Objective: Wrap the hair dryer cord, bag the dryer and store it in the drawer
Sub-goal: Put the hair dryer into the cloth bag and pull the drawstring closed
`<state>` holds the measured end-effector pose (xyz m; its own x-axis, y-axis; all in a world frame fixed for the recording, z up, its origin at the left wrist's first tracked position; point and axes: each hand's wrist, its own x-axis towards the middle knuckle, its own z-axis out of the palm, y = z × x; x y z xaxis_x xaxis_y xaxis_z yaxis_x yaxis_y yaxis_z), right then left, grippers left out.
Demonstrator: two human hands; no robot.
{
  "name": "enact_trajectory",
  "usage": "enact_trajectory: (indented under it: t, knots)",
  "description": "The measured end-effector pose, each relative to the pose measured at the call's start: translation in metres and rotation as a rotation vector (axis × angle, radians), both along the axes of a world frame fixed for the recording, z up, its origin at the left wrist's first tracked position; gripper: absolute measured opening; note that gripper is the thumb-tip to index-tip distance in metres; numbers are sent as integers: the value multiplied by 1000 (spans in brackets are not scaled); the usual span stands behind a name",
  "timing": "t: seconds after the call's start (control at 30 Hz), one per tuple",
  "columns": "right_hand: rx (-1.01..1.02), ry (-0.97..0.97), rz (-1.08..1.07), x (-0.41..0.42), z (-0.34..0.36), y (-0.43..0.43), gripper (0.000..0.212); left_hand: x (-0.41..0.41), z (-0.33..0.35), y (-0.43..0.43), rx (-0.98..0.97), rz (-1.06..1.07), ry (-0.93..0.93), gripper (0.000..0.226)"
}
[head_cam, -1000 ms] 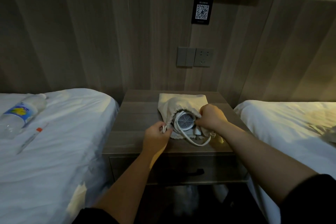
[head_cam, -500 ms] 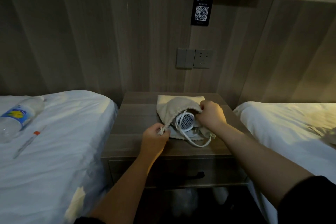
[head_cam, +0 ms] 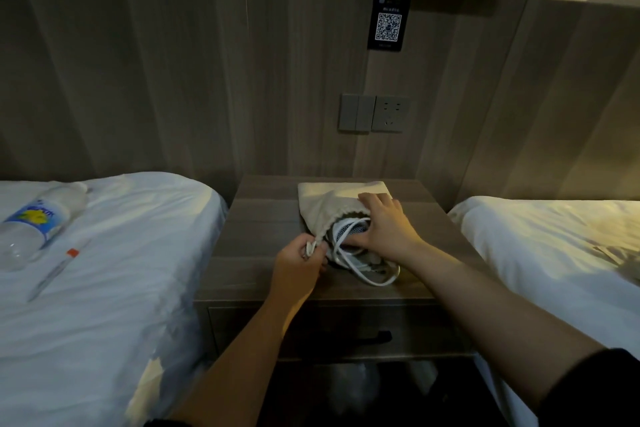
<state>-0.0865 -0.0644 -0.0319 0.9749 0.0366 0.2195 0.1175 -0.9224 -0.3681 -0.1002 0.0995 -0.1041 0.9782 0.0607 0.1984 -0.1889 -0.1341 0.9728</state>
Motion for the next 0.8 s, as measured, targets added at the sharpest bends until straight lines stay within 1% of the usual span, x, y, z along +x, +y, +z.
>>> enact_trajectory:
  t: [0.1, 0.17, 0.3, 0.37, 0.43, 0.5, 0.57, 0.6, 0.63, 0.7, 0.8]
  knots:
    - [8, -15, -32, 11, 3, 6, 73, -1, 2, -1, -37, -4, -2, 24]
    - [-39, -27, -42, 18, 7, 8, 63, 0, 1, 0, -79, -23, 0, 26]
    - [-126, -142, -60, 27, 15, 15, 46, 3, -1, 3, -133, -44, 0, 27]
    - [-155, -179, -71, 30, 14, 17, 46, 3, -1, 3, -138, -36, -7, 29]
    - [-187, -179, -39, 30, 10, 16, 52, 2, -1, 2, -124, -26, -11, 30]
    - [-189, -134, 40, 27, 6, 9, 66, 2, -2, 3, -103, -13, -18, 28]
    - [-109, -89, 114, 18, 3, -3, 81, 1, -2, 2, -91, 0, -28, 25]
    - [-60, -89, 129, 13, 1, -10, 85, 1, -3, 2, -92, 3, -38, 25]
    - [-21, -100, 127, 7, -2, -18, 85, 0, -3, 1, -86, 3, -49, 26]
    - [33, -115, 78, -4, -10, -33, 80, 2, -4, 0, -41, -4, -64, 32]
    - [105, -51, -55, -14, -22, -49, 61, 5, -7, 1, 32, 17, -71, 39]
